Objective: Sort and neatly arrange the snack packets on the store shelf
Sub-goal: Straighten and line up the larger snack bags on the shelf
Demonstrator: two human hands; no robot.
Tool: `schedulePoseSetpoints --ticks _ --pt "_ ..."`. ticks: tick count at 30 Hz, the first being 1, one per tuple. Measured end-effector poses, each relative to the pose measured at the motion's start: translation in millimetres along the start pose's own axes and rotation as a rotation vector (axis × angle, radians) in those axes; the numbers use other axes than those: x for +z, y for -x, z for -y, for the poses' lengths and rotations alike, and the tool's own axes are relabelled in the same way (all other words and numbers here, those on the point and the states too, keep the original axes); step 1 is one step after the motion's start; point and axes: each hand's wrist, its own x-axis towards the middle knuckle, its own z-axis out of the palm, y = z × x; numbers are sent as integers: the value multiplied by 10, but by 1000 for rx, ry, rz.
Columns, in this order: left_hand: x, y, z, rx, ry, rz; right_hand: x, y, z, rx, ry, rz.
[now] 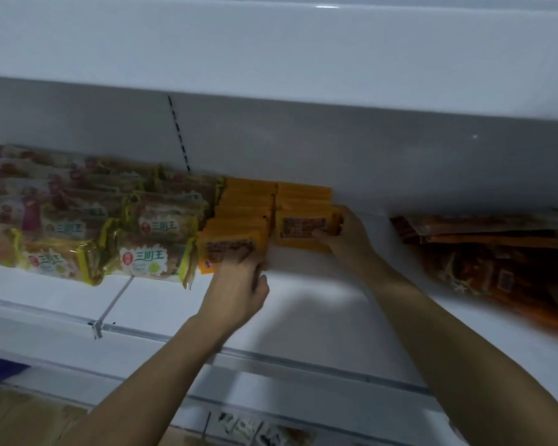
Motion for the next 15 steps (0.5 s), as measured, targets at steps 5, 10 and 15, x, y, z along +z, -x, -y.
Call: schedulePoseSetpoints --ticks 5,10,15 --pt "-31 17 114 57 -6 1 114 -47 -18 -51 178 -73" --pt "25 43 182 -7 -11 -15 114 75 -99 72 155 -156" --pt "-2 50 128 -39 -48 -23 255 185 -5 1 217 -161"
